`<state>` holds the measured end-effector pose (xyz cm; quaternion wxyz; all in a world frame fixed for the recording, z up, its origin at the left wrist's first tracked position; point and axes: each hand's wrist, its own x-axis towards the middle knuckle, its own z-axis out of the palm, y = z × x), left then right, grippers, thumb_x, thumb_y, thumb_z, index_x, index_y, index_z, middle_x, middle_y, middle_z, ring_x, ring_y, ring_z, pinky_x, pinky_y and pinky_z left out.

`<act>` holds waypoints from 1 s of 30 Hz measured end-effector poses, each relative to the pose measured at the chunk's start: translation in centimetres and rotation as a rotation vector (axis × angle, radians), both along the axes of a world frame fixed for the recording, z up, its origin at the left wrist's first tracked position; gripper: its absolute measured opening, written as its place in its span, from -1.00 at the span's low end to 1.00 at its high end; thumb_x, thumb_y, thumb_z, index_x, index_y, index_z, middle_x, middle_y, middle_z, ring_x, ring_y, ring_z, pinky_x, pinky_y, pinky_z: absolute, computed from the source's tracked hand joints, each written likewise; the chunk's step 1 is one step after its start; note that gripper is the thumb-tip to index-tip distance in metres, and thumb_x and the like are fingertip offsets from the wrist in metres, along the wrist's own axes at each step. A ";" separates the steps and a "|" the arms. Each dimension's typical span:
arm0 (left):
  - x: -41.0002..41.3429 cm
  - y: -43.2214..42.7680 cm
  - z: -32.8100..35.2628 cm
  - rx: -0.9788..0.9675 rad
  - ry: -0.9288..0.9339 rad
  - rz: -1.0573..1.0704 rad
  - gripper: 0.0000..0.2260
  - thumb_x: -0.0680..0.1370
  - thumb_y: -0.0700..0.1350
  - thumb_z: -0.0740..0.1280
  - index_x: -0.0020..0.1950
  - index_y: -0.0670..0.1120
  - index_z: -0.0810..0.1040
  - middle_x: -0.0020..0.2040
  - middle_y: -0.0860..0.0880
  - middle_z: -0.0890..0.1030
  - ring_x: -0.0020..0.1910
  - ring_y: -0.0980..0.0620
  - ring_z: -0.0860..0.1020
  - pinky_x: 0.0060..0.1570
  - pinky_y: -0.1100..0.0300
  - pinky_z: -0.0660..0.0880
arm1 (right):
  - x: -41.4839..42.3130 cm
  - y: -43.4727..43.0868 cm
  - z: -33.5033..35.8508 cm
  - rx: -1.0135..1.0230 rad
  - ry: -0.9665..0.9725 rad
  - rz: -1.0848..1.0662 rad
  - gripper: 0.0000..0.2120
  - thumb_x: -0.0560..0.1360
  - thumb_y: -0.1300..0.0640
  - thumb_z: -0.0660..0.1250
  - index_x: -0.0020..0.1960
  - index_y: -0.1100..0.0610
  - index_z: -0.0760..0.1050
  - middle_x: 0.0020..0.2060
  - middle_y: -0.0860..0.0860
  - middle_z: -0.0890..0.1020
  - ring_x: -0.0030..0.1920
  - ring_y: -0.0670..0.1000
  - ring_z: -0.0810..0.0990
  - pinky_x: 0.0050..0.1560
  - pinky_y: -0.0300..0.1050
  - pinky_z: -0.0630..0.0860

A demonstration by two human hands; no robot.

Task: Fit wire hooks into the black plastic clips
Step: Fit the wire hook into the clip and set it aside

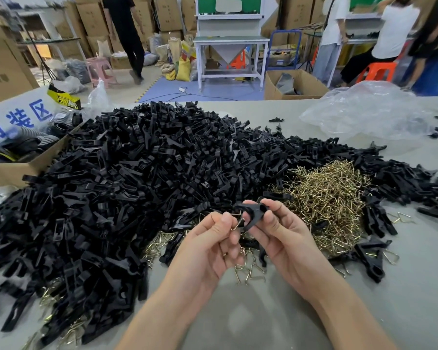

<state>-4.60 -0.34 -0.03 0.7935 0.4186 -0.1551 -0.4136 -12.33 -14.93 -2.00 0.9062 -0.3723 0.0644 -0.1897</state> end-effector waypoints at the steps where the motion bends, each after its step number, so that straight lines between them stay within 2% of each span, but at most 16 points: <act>1: -0.1 0.0 0.0 -0.001 -0.003 -0.008 -0.89 0.45 -0.09 0.47 -0.21 -0.08 0.59 -0.33 -0.05 0.49 -0.42 0.06 0.44 -0.38 0.19 0.50 | 0.0 0.0 0.0 0.030 -0.003 0.009 -0.80 0.51 0.29 0.29 0.13 0.22 0.49 0.13 0.22 0.69 0.05 0.09 0.73 -0.02 -0.16 0.66; 3: -0.2 0.0 -0.1 -0.005 -0.011 -0.024 -0.87 0.41 -0.04 0.47 -0.20 -0.08 0.60 -0.31 -0.05 0.52 -0.41 0.06 0.46 -0.37 0.19 0.50 | 0.0 0.0 0.0 0.107 -0.007 0.028 -0.79 0.51 0.28 0.29 0.14 0.22 0.51 0.08 0.22 0.70 0.02 0.09 0.73 -0.05 -0.16 0.66; 8: -0.5 -0.1 -0.1 -0.028 -0.041 -0.075 -0.88 0.47 -0.03 0.43 -0.15 -0.07 0.63 -0.25 -0.04 0.60 -0.37 0.09 0.52 -0.32 0.22 0.53 | 0.2 0.2 -0.1 0.225 0.000 0.076 -0.71 0.51 0.24 0.30 0.22 0.25 0.48 -0.02 0.22 0.71 -0.04 0.06 0.74 -0.07 -0.16 0.67; 14: -0.7 -0.2 -0.2 -0.021 -0.035 -0.078 -0.86 0.47 -0.02 0.44 -0.12 -0.09 0.64 -0.26 -0.03 0.60 -0.36 0.09 0.51 -0.33 0.23 0.51 | 0.3 0.3 -0.2 0.205 0.013 0.122 -0.68 0.53 0.21 0.29 0.26 0.26 0.44 -0.01 0.23 0.71 -0.04 0.07 0.74 -0.07 -0.14 0.67; 18: -0.7 -0.3 -0.2 -0.006 -0.022 -0.050 -0.85 0.46 -0.03 0.44 -0.13 -0.10 0.62 -0.27 -0.04 0.59 -0.38 0.10 0.49 -0.35 0.23 0.50 | 0.4 0.3 -0.4 0.196 -0.016 0.132 -0.52 0.56 0.23 0.30 0.44 0.30 0.31 0.05 0.25 0.68 -0.06 0.10 0.73 -0.05 -0.10 0.68; 20: -0.7 -0.3 -0.1 0.005 -0.018 -0.035 -0.85 0.46 -0.03 0.44 -0.14 -0.10 0.63 -0.27 -0.04 0.58 -0.39 0.10 0.49 -0.35 0.23 0.50 | 0.5 0.2 -0.5 0.193 -0.036 0.126 -0.54 0.53 0.24 0.32 0.40 0.29 0.34 0.09 0.26 0.68 0.00 0.11 0.73 -0.02 -0.11 0.67; 24: -0.9 -0.4 0.0 0.029 -0.017 0.013 -0.88 0.50 -0.04 0.46 -0.18 -0.08 0.66 -0.29 -0.03 0.58 -0.40 0.11 0.48 -0.36 0.24 0.50 | 0.6 0.2 -0.4 0.113 -0.056 0.091 -0.70 0.48 0.23 0.39 0.19 0.22 0.49 0.18 0.25 0.66 0.05 0.12 0.72 0.01 -0.10 0.66; 30: -0.7 -0.4 -0.2 0.084 -0.005 0.052 -0.86 0.39 0.02 0.46 -0.20 -0.05 0.67 -0.35 0.00 0.52 -0.43 0.11 0.44 -0.38 0.26 0.48 | 0.6 0.2 -0.6 -0.019 -0.056 0.029 -0.77 0.50 0.23 0.36 0.16 0.19 0.51 0.20 0.25 0.65 0.07 0.14 0.72 0.05 -0.09 0.64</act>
